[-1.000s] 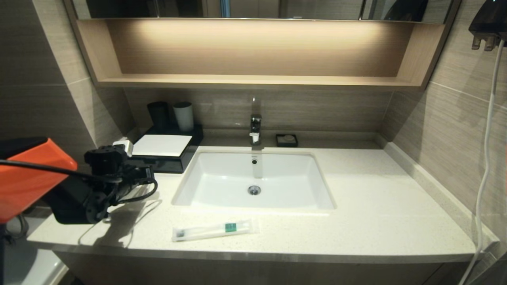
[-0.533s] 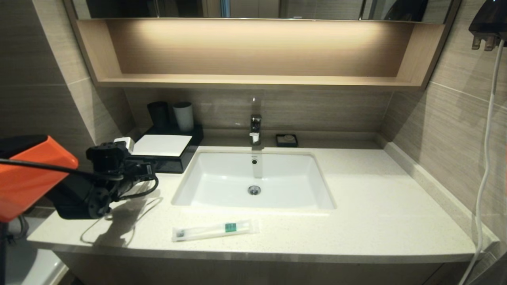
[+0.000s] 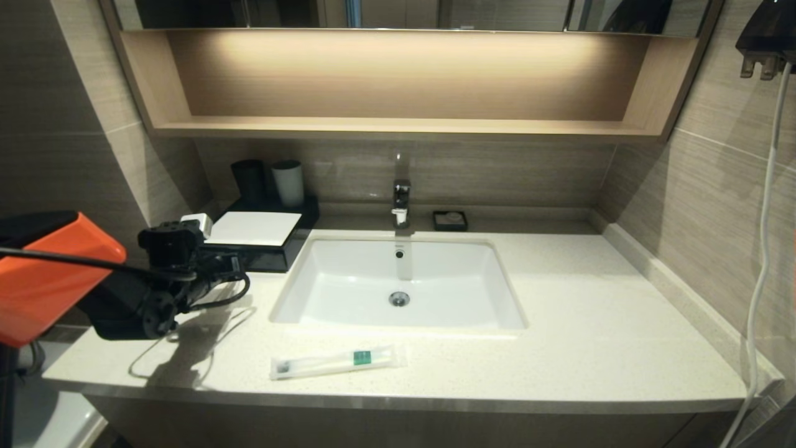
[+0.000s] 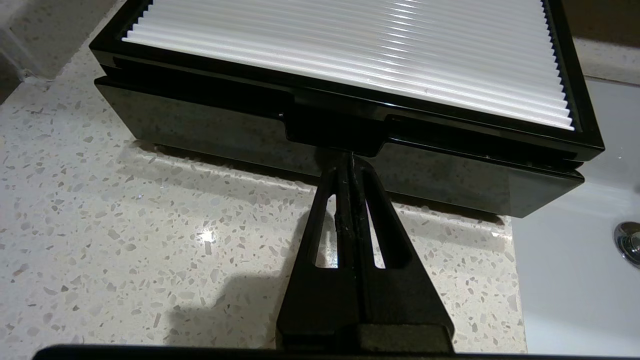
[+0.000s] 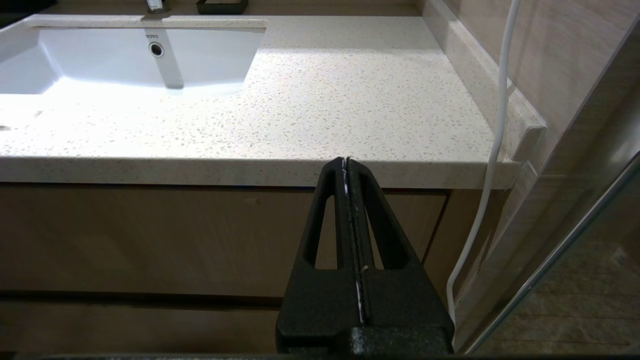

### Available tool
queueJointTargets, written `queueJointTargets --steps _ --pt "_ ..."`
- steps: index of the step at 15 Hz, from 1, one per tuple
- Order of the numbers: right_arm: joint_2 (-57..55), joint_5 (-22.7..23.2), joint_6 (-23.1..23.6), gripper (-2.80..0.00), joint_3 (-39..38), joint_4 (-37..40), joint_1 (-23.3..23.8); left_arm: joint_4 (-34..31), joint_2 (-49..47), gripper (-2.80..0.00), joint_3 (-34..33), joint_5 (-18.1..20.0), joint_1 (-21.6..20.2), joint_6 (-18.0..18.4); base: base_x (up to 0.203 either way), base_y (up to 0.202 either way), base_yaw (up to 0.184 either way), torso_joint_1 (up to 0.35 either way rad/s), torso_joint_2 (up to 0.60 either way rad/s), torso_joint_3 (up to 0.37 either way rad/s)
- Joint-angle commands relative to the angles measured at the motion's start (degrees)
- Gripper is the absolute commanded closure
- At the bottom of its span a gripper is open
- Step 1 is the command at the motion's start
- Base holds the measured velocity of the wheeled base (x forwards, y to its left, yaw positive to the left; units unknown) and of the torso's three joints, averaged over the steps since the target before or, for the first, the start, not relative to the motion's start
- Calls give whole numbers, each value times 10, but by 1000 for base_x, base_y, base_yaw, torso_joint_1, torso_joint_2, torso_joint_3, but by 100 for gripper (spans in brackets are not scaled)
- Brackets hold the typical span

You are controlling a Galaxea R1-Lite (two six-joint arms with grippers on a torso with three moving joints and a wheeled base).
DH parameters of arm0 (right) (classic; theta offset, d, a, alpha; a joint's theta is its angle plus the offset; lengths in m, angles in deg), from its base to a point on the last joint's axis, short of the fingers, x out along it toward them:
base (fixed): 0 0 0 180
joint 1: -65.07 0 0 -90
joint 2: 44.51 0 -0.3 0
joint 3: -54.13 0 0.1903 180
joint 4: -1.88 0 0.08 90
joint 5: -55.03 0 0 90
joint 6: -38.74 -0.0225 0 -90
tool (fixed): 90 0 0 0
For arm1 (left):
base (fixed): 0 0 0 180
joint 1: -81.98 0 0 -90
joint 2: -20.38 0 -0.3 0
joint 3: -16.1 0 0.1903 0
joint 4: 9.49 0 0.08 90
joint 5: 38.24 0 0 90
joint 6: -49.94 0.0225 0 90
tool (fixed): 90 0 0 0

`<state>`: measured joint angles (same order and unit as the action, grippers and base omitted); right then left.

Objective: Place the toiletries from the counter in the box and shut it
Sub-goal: Open the drawer

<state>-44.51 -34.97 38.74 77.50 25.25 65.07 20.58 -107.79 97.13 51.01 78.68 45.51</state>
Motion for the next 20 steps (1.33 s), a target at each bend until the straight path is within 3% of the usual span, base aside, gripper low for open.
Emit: queueJointTargets --steps 1,20 --pt "0 0 0 0 0 0 0 4 -5 0 -2 0 0 -1 0 0 0 0 0 0" --pt "0 0 0 0 0 0 0 -9 -16 0 27 0 -5 0 0 0 0 0 0 0"
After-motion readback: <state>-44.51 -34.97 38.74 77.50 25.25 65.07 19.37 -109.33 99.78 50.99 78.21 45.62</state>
